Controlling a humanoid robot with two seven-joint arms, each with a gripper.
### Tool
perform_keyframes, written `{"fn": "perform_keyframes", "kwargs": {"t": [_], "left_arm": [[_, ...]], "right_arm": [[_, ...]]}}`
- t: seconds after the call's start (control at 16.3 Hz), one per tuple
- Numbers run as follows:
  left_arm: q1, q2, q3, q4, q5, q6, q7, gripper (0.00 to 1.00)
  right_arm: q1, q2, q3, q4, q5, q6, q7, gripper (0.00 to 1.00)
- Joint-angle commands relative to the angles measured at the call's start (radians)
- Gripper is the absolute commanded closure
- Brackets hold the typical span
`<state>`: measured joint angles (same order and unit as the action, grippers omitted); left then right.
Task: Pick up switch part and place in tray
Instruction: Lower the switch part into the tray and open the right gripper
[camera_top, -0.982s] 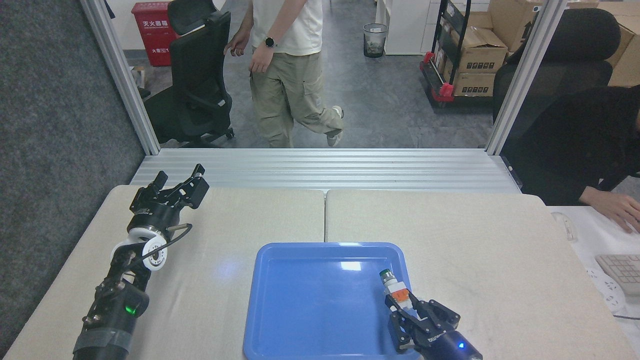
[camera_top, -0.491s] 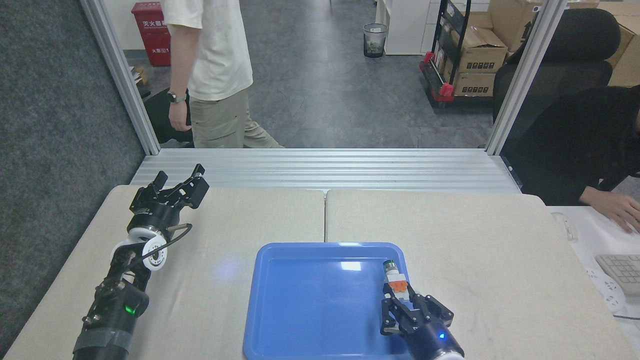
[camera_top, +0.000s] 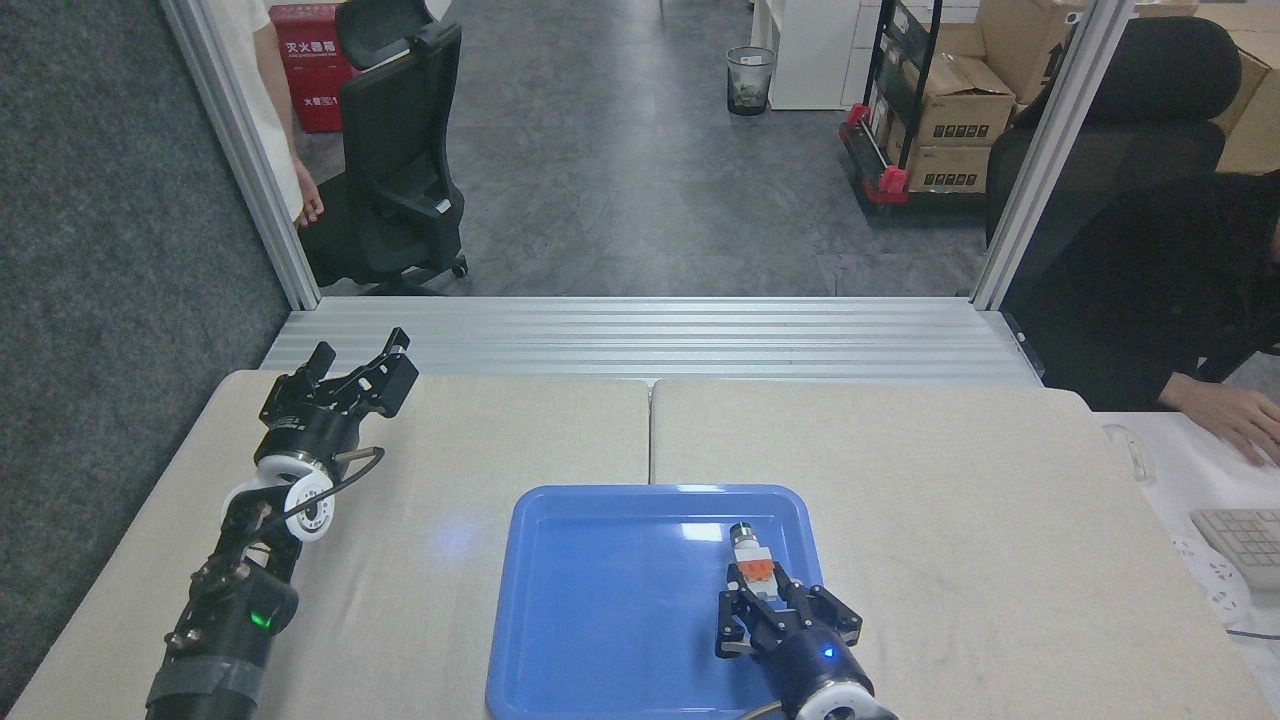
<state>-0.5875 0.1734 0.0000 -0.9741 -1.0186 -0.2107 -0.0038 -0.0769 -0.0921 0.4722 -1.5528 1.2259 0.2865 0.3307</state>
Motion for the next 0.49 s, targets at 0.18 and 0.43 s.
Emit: {"fn": "perform_keyframes", "kwargs": {"t": [0.18, 0.43], "left_arm": [[0.000, 0.000, -0.023, 0.000, 0.000, 0.001, 0.001, 0.00], [0.000, 0.000, -0.023, 0.000, 0.000, 0.001, 0.001, 0.00]], "right_arm": [[-0.251, 0.057, -0.111, 0.068, -0.011, -0.003, -0.009, 0.00], [-0.455, -0.084, -0.315, 0.233, -0.132, -0.181, -0.048, 0.00]]}}
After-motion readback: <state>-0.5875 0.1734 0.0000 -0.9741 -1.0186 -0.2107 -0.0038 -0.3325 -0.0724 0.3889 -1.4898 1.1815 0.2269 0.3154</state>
